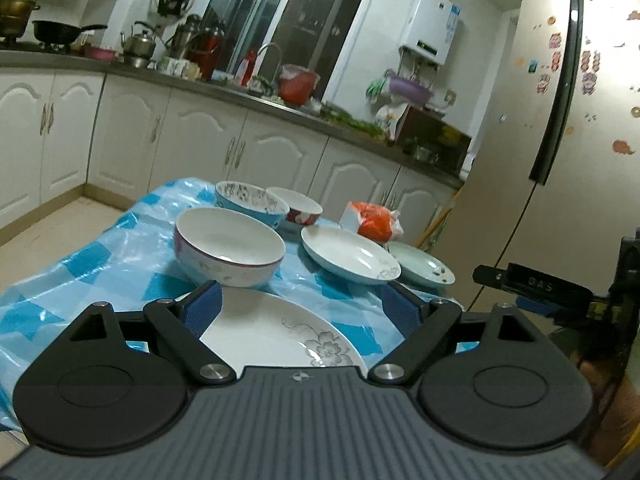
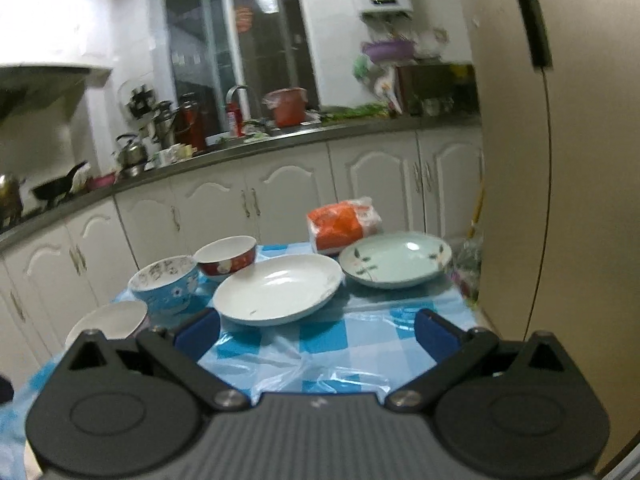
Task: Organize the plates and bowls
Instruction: 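Move both grippers to the pale green flower plate beside the orange bag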
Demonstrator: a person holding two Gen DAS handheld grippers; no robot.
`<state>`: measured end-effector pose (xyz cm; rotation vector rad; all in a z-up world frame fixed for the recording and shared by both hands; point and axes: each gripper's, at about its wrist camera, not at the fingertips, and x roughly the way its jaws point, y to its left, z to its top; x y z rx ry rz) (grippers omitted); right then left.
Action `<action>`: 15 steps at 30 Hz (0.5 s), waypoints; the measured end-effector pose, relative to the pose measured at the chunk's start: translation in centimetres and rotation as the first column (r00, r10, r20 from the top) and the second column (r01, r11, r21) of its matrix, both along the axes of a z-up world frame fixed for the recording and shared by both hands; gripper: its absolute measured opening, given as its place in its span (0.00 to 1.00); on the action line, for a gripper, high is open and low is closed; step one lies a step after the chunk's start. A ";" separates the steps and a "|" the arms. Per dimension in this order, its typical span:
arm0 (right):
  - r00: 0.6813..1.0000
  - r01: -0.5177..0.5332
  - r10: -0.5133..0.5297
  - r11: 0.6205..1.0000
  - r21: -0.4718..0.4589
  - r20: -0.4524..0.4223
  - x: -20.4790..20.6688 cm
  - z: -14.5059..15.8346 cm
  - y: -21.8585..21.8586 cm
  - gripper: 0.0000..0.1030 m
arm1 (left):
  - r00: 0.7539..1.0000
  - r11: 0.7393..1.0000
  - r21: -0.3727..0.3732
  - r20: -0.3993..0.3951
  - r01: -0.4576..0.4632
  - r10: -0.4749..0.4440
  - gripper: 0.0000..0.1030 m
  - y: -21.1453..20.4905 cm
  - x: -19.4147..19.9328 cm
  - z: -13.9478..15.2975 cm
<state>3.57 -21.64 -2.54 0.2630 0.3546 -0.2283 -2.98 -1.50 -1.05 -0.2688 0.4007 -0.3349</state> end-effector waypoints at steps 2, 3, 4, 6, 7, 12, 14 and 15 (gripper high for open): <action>1.000 0.019 -0.019 0.999 0.040 0.003 0.4 -0.5 -1.2 0.99 | 1.000 1.000 -0.003 -0.007 0.000 0.000 1.00 -0.7 0.7 0.2; 1.000 0.030 -0.030 0.998 0.059 0.002 0.8 -0.8 -1.9 0.99 | 1.000 1.000 -0.001 -0.012 -0.004 0.004 1.00 -1.4 0.9 0.4; 0.999 0.035 -0.035 0.997 0.075 0.000 1.2 -1.0 -2.6 0.99 | 1.000 1.000 0.005 -0.023 0.001 -0.001 1.00 -1.8 1.3 0.5; 0.999 0.049 -0.049 0.994 0.102 0.000 1.9 -1.3 -3.8 0.99 | 0.999 0.999 0.028 -0.047 0.023 -0.022 1.00 -2.8 2.2 1.0; 0.998 0.060 -0.061 0.992 0.115 0.002 2.1 -1.4 -4.3 0.99 | 0.999 0.999 0.036 -0.048 0.028 -0.026 1.00 -3.2 2.6 1.3; 0.996 0.084 -0.089 0.978 0.192 0.017 3.9 -1.7 -7.4 0.99 | 0.998 0.995 0.080 -0.040 0.057 -0.054 1.00 -5.6 4.8 3.1; 0.994 0.095 -0.103 0.973 0.208 0.029 4.4 -1.6 -8.8 0.99 | 0.997 0.993 0.087 -0.038 0.077 -0.074 1.00 -6.5 5.8 3.8; 0.993 0.101 -0.111 0.971 0.217 0.034 4.6 -1.5 -9.4 0.99 | 0.995 0.991 0.095 -0.038 0.095 -0.091 1.00 -7.1 6.4 4.0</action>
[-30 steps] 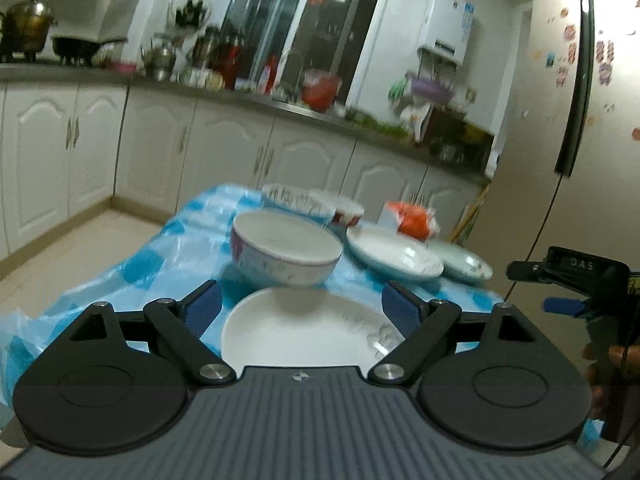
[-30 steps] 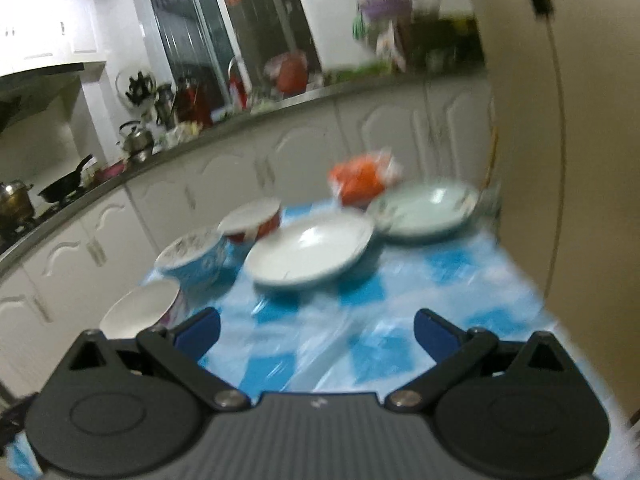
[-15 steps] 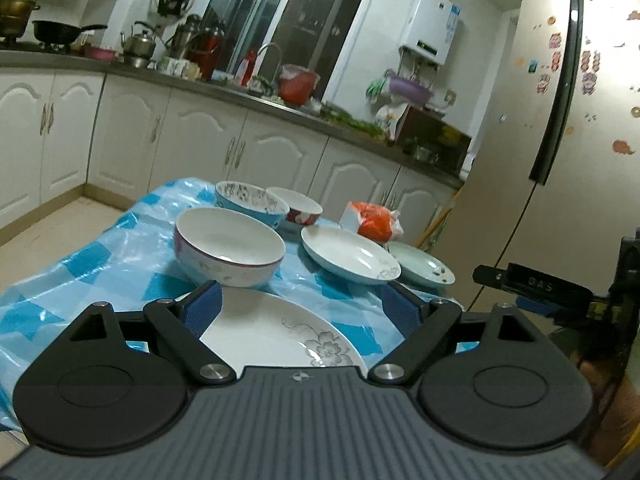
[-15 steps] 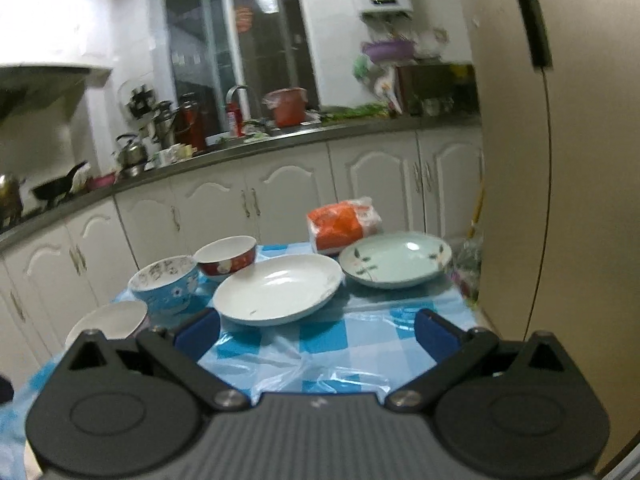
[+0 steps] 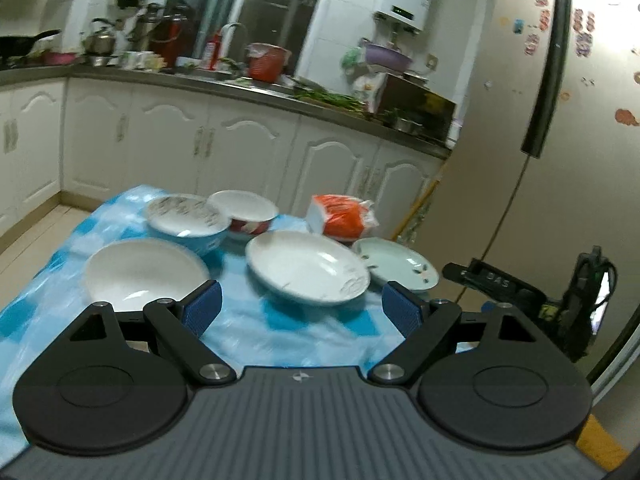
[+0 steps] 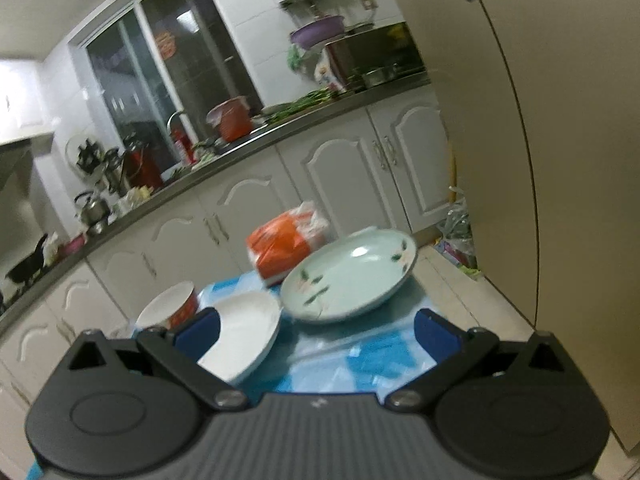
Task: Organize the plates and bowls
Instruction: 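Move both grippers to the pale green flower plate beside the orange bag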
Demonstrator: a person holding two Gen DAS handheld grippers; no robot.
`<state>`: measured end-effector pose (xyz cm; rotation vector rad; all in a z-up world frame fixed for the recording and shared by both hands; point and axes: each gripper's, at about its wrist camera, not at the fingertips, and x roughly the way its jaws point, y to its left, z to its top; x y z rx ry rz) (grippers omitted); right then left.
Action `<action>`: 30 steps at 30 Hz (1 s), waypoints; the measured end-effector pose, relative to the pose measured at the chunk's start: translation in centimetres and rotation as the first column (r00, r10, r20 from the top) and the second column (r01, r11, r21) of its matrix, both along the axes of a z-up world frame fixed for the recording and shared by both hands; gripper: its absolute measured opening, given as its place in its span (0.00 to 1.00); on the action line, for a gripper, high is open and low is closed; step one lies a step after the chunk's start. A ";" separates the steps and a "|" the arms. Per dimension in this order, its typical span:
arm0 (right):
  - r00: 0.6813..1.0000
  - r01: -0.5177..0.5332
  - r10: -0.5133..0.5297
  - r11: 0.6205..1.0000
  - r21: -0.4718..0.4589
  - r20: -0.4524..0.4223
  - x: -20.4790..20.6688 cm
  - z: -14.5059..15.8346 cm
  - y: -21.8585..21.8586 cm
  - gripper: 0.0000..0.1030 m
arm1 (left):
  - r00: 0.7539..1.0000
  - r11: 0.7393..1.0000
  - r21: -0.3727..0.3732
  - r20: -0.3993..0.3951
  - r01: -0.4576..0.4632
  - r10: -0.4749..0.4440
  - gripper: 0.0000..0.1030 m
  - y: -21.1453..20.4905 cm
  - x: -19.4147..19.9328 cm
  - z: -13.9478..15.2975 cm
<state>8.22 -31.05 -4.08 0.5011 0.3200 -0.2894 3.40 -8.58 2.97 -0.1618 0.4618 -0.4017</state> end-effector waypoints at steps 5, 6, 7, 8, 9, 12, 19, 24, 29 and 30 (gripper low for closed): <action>0.998 0.057 -0.061 0.992 0.112 0.030 1.2 0.0 -4.2 0.99 | 0.995 0.993 0.072 -0.024 0.094 -0.093 1.00 -3.2 3.2 0.9; 0.997 0.066 -0.071 0.989 0.134 0.029 1.4 -0.1 -5.0 0.99 | 0.994 0.990 0.085 -0.019 0.109 -0.108 1.00 -3.8 3.8 0.9; 0.996 0.076 -0.081 0.985 0.153 0.028 1.6 -0.1 -5.7 0.99 | 0.992 0.987 0.099 -0.018 0.123 -0.122 1.00 -4.7 4.6 1.0; 0.996 0.084 -0.090 0.981 0.176 0.029 1.9 -0.1 -6.6 0.99 | 0.991 0.985 0.113 -0.021 0.132 -0.131 1.00 -5.5 5.4 1.1; 0.995 0.082 -0.090 0.977 0.196 0.033 2.1 -0.2 -7.4 0.99 | 0.989 0.982 0.122 -0.024 0.145 -0.143 1.00 -6.3 6.3 1.0; 0.996 0.071 -0.082 0.965 0.251 0.035 3.1 -0.6 -9.8 0.99 | 0.982 0.973 0.134 -0.039 0.186 -0.183 1.00 -8.4 9.1 0.5; 0.999 0.033 -0.029 0.973 0.226 -0.022 5.6 -1.9 -12.7 0.99 | 0.967 0.963 0.131 -0.126 0.237 -0.221 1.00 -13.9 16.2 -2.2; 1.000 -0.002 0.008 0.970 0.241 -0.023 6.4 -2.9 -14.3 0.99 | 0.960 0.964 0.131 -0.192 0.232 -0.205 0.86 -16.5 20.5 -4.9; 0.998 -0.052 0.055 0.958 0.281 -0.005 7.3 -3.7 -14.9 0.91 | 0.954 0.960 0.169 -0.240 0.224 -0.180 0.65 -18.4 23.6 -7.1; 0.998 -0.063 0.066 0.954 0.293 0.002 7.7 -3.9 -15.2 0.89 | 0.952 0.959 0.172 -0.251 0.224 -0.177 0.58 -19.0 24.4 -7.3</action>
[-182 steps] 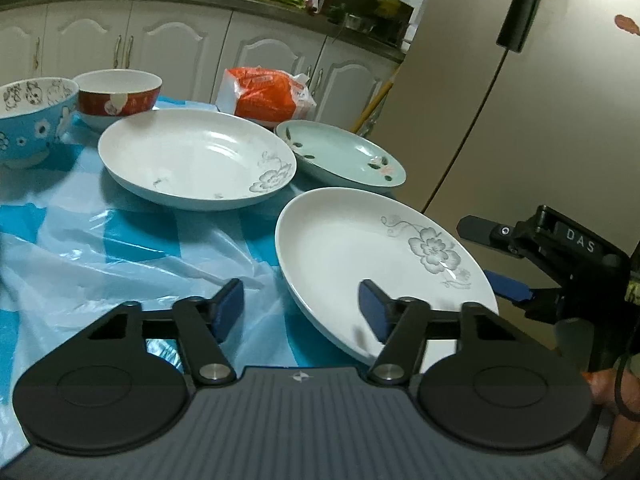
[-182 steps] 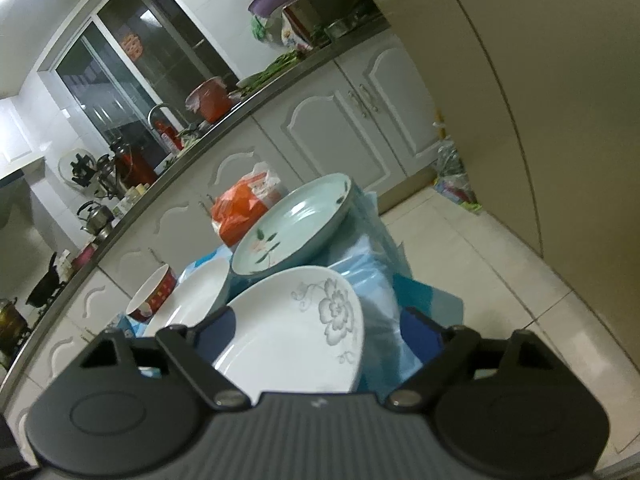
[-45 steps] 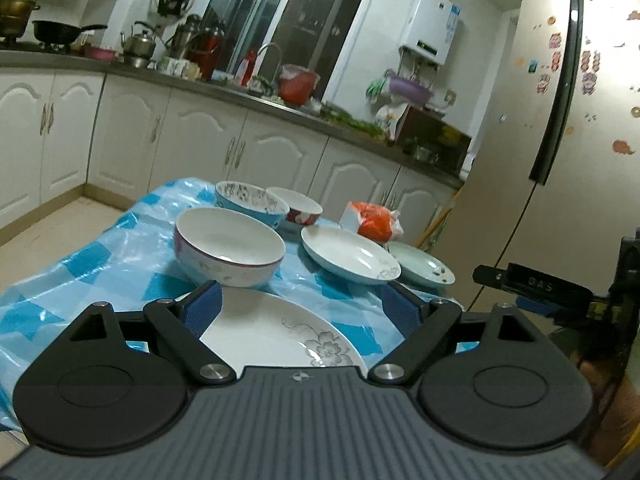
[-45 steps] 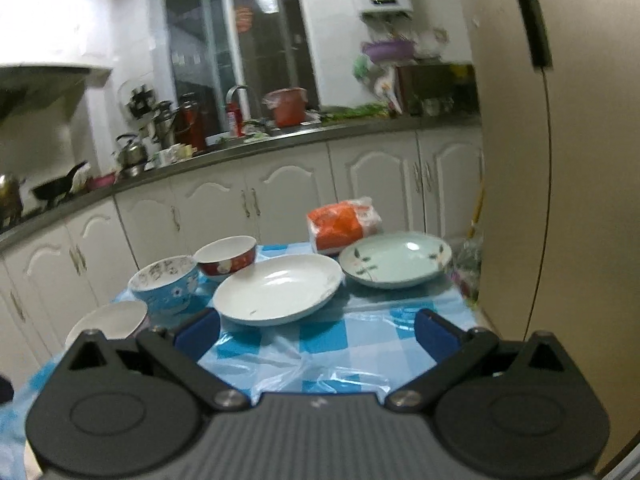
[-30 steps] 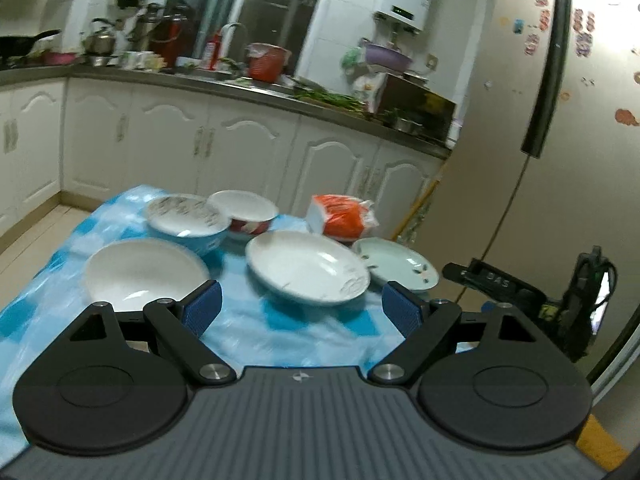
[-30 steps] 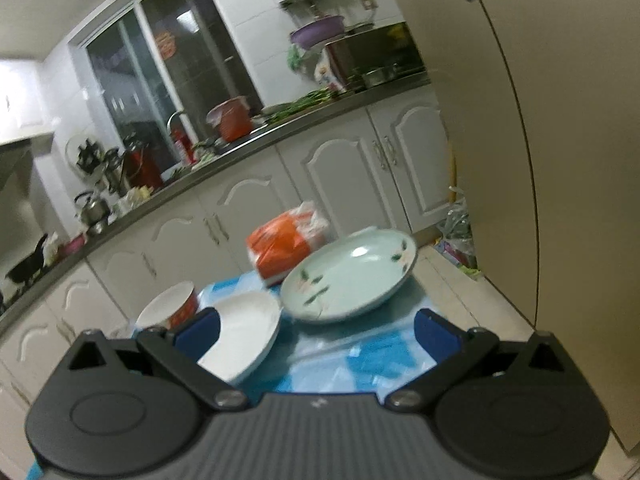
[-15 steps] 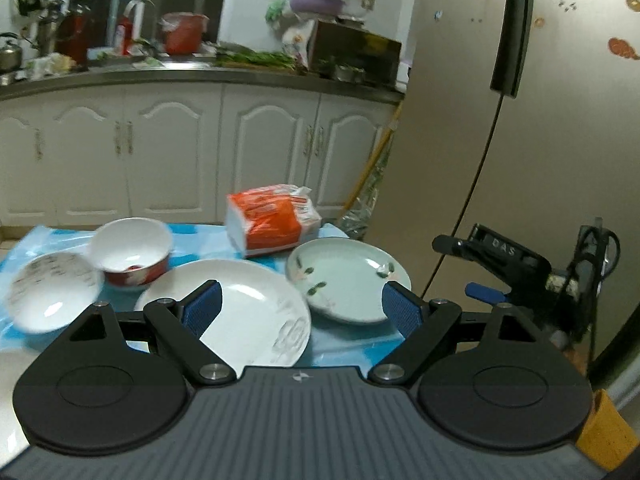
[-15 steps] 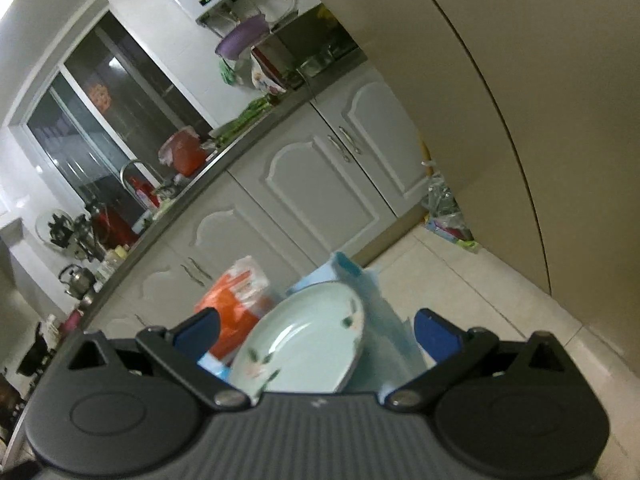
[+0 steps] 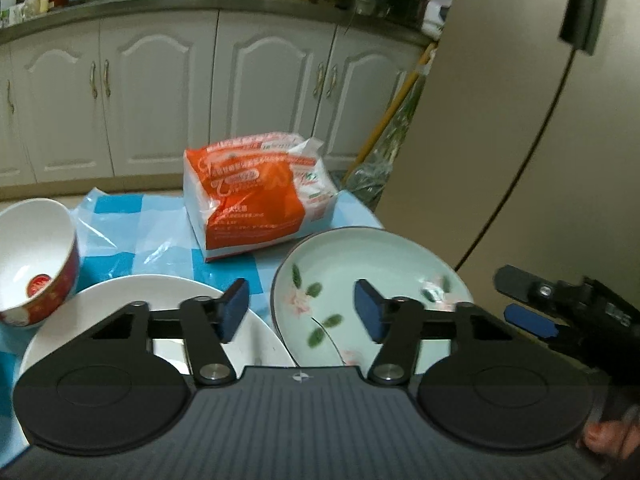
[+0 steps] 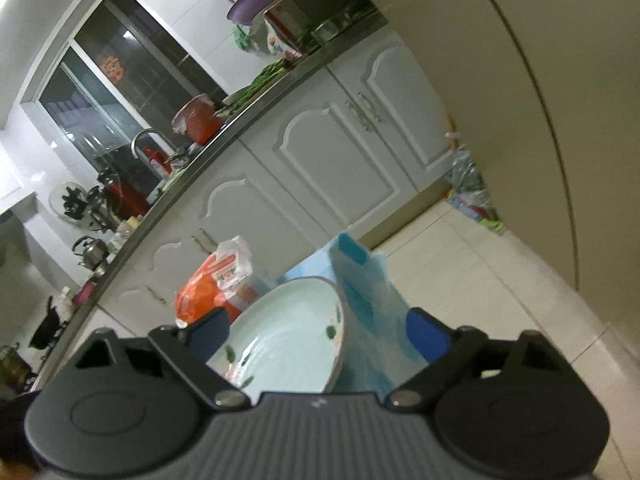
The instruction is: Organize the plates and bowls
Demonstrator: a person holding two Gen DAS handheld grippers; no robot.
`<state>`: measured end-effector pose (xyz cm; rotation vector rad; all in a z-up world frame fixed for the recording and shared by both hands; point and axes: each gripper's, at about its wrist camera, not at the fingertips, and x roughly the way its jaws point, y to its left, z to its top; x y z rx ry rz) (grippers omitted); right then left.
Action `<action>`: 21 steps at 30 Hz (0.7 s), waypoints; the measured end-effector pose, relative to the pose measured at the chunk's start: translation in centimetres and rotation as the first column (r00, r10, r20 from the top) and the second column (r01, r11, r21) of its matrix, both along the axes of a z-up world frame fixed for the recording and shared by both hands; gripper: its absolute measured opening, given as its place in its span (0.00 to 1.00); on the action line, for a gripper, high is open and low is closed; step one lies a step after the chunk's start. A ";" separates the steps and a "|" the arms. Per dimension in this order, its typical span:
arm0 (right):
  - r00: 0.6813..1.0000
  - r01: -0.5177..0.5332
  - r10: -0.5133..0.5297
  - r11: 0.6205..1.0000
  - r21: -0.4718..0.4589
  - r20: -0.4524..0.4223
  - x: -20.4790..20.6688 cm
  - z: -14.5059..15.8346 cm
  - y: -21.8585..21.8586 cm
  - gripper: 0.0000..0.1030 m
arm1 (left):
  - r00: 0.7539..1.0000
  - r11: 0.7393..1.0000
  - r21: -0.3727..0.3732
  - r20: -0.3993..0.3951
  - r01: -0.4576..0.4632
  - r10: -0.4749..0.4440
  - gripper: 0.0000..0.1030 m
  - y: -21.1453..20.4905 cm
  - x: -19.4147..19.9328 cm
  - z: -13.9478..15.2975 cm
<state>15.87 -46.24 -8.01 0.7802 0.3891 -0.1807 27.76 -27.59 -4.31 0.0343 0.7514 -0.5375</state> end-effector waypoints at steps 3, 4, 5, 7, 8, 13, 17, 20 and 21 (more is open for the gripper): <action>1.000 -0.020 0.019 0.999 0.038 0.006 0.6 -0.7 -0.3 0.83 | 1.000 1.000 0.017 -0.014 -0.002 0.003 0.47 -1.2 2.0 -0.6; 1.000 -0.024 0.024 0.999 0.047 0.008 0.8 -0.9 -0.4 0.82 | 1.000 1.000 0.022 -0.013 -0.002 0.002 0.45 -1.4 2.4 -0.8; 1.000 -0.027 0.027 0.998 0.053 0.009 0.9 -1.1 -0.5 0.81 | 1.000 1.000 0.026 -0.016 0.005 -0.005 0.45 -1.5 2.6 -1.0; 0.999 -0.032 0.032 0.997 0.065 0.009 1.0 -1.5 -0.6 0.77 | 0.999 0.999 0.037 -0.034 0.019 -0.017 0.41 -1.9 3.3 -1.5; 0.999 -0.037 0.036 0.996 0.079 0.013 1.1 -1.8 -0.8 0.72 | 0.999 0.999 0.043 -0.037 0.015 -0.014 0.40 -2.0 3.4 -1.8; 0.996 -0.081 0.077 0.989 0.120 0.039 1.5 -2.4 -1.0 0.63 | 0.998 0.998 0.057 -0.052 0.030 -0.027 0.35 -3.1 4.6 -3.2; 0.993 -0.112 0.106 0.987 0.114 0.051 1.7 -2.4 -0.7 0.55 | 0.999 0.999 0.044 -0.038 0.024 -0.022 0.31 -3.1 4.2 -3.4; 0.993 -0.113 0.111 0.991 0.075 0.037 1.8 -2.1 -0.3 0.55 | 0.999 1.000 0.022 -0.045 0.011 -0.010 0.29 -2.9 4.3 -3.5; 0.993 -0.112 0.110 0.991 0.068 0.033 1.8 -2.1 -0.2 0.55 | 0.999 1.000 0.017 -0.047 0.009 -0.008 0.28 -2.8 4.1 -3.4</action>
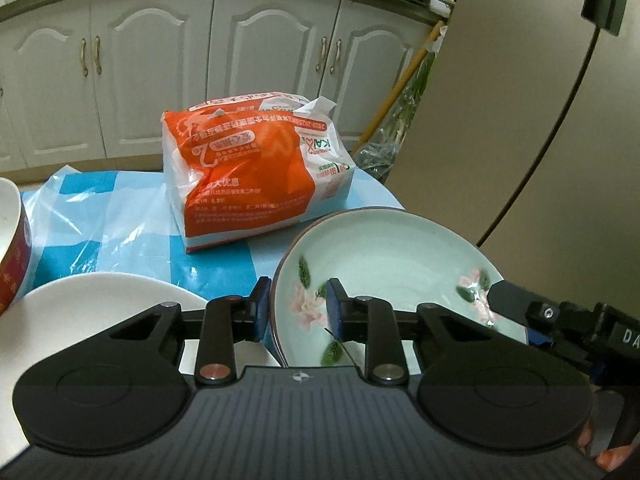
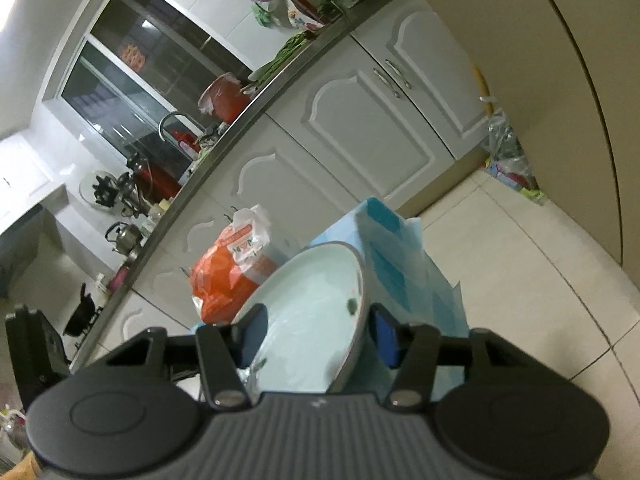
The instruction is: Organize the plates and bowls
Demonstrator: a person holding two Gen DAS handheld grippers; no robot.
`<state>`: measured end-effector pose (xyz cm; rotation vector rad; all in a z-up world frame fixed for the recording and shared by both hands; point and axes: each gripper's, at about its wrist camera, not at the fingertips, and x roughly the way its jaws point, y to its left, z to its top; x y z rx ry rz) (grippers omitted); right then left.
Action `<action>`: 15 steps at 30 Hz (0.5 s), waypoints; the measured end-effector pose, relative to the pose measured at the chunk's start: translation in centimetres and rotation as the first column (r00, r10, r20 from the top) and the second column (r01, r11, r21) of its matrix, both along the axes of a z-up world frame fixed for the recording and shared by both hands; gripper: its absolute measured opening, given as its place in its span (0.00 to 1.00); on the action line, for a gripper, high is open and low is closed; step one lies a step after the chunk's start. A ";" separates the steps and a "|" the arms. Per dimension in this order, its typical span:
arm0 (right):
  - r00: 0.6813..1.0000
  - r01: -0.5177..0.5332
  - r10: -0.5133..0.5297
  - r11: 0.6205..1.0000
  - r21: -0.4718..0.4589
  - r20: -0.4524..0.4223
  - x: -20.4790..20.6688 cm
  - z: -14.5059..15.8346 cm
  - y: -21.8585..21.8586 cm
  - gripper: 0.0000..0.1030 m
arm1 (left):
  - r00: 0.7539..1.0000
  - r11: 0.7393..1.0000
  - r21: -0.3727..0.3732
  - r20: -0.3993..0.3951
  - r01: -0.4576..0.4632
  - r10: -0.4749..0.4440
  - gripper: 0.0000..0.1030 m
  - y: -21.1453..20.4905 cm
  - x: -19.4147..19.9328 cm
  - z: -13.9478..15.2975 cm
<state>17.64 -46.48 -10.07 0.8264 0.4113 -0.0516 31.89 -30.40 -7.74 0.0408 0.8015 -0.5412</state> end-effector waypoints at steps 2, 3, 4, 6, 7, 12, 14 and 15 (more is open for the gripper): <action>1.000 0.010 -0.010 1.000 -0.017 -0.007 -0.2 0.2 0.2 0.55 | 1.000 1.000 -0.011 -0.009 0.000 0.000 0.28 0.1 -0.2 0.0; 1.000 0.015 -0.015 1.000 -0.026 -0.012 -0.3 0.3 0.2 0.55 | 1.000 1.000 -0.015 -0.013 0.004 -0.004 0.28 0.1 -0.3 0.0; 1.000 0.020 -0.020 0.999 -0.031 -0.017 -0.4 0.4 0.3 0.55 | 1.000 1.000 -0.018 -0.017 0.008 -0.009 0.28 0.1 -0.5 0.1; 0.999 0.029 -0.030 0.999 -0.027 -0.022 -0.6 0.4 0.2 0.55 | 1.000 0.999 -0.032 -0.026 0.009 -0.010 0.28 0.3 -0.9 0.1; 0.999 0.032 -0.033 0.999 -0.026 -0.022 -0.8 0.5 0.2 0.55 | 1.000 0.999 -0.034 -0.028 0.011 -0.012 0.28 0.3 -1.2 0.1; 0.998 0.048 -0.049 0.998 -0.036 -0.027 -1.9 1.1 0.6 0.55 | 0.999 0.999 -0.033 -0.029 0.024 -0.025 0.28 0.5 -2.8 0.4; 0.998 0.055 -0.056 0.998 -0.030 -0.024 -2.5 1.4 0.7 0.55 | 0.999 0.999 -0.038 -0.032 0.028 -0.030 0.28 0.7 -3.4 0.6; 0.998 0.059 -0.059 0.998 -0.029 -0.022 -2.7 1.5 0.9 0.55 | 0.999 0.999 -0.042 -0.033 0.030 -0.031 0.28 0.8 -3.7 0.7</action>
